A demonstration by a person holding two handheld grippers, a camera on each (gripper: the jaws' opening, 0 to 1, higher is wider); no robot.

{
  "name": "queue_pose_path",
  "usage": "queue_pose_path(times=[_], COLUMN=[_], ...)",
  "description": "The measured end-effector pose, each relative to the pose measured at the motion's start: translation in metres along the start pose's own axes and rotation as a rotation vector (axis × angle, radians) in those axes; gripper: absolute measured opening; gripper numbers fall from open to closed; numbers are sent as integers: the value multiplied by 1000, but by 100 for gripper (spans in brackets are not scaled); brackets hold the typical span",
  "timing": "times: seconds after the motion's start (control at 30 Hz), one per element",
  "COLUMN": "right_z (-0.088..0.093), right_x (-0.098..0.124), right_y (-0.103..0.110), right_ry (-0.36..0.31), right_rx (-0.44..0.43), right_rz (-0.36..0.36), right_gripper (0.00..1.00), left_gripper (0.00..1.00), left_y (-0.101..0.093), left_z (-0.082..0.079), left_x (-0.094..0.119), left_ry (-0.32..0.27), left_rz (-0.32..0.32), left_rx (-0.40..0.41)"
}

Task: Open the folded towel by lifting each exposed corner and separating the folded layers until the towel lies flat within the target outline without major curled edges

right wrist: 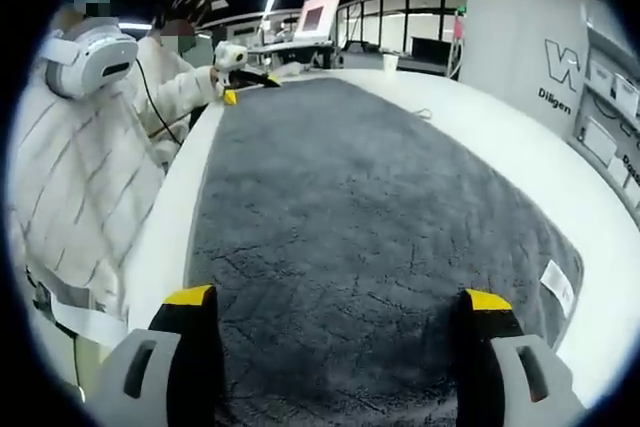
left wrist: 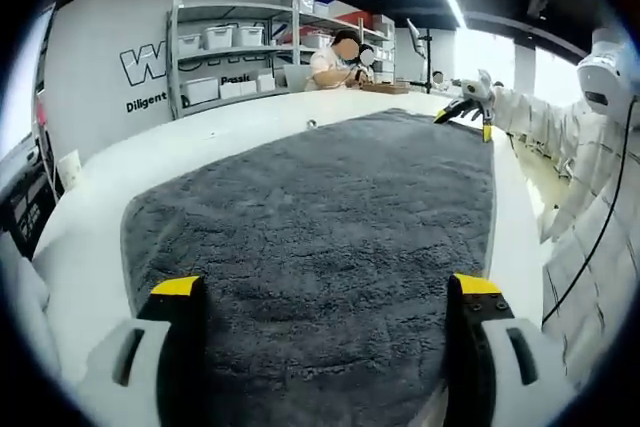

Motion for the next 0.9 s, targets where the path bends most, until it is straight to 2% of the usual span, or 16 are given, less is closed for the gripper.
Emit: queue_pose_path(times=[0.17,0.27,0.4,0.5,0.63,0.77,0.9], right_z=[-3,-6,-10,-5,9,17,22], right_x=[0,3,17,27,37,44,48], right_y=[3,5,8,8,12,13,11], right_ry=[10,-19,-65,-50,-7,8,5], right_rx=[-15,-27,-32,-26,-36,-46,-68], right_rz=[5,2,14,39,46,72,92], right_gripper=[99,97,94,93,92,90,84], left_gripper=[99,98,98,95,95,89,87], left_y=[0,-2,-6,-7,-12,-17,-19], left_z=[-1,-2,-7,-8,2,13,15], left_x=[1,3,17,28,38,42,43], left_ry=[-9,-16,-38,-60,-48,-29,-33], left_rz=[3,2,-19,-47,-79,-90,-113], left_rx=[1,2,10,41,70,91,102])
Point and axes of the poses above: the point that each gripper's makers call its tool centre point, and the gripper's own axes: x roughly backward along the fingers, y roughly to its left, z roughly out of its underside, the point moved 5 cm from there along x, roughly backward along the fingers, and after that the axes turned 6 degrees about z, right-handed, at the moved point
